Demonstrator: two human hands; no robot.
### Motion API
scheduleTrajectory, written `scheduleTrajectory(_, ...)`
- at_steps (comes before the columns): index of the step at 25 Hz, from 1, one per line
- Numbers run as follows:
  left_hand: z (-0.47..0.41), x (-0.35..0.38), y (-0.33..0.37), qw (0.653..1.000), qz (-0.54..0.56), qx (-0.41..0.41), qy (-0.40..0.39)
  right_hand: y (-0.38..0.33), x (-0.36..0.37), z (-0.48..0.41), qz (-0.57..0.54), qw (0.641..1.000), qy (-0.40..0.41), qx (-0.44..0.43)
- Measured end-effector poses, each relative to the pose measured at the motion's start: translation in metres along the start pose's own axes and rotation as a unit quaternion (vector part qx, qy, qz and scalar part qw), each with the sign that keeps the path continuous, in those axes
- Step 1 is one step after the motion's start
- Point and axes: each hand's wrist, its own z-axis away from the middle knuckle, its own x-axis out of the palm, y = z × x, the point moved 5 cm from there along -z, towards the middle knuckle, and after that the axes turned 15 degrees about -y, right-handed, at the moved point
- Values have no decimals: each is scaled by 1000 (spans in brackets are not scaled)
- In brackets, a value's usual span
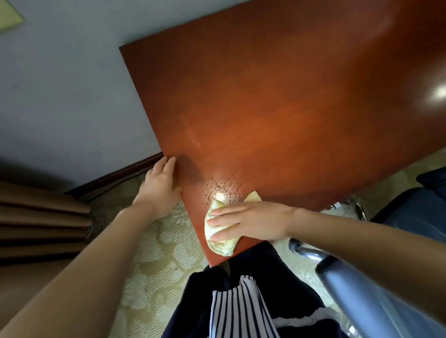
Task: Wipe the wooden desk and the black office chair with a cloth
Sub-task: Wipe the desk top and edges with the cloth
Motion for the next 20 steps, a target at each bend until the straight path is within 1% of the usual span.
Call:
scheduleTrajectory(2,-2,0,-7,998,47,-24,16,11,-8,-8,16,999,-28,-30)
scheduleTrajectory(5,-5,3,-17,995,86,-58,1,28,-25,-26,18,995,-76,-54)
scheduleTrajectory(9,-6,4,-25,989,111,-93,3,57,-55,-48,-21,994,-81,-67)
scheduleTrajectory(12,-7,4,-30,984,138,-113,8,76,-76,-69,-16,993,-90,-70)
scheduleTrajectory(14,-7,3,-31,980,152,-127,12,91,-89,-85,-23,993,-100,-57)
scheduleTrajectory(16,-7,1,-30,976,168,-138,22,110,-101,-96,-82,990,-108,-29)
scheduleTrajectory(18,-7,0,-28,972,185,-145,29,128,-112,-104,-133,988,-83,-11)
scheduleTrajectory(19,-7,-1,-27,971,188,-146,28,139,-120,-107,-132,989,-62,4)
scheduleTrajectory(20,-8,-1,-26,971,190,-145,24,153,-127,-110,-151,987,-43,40)
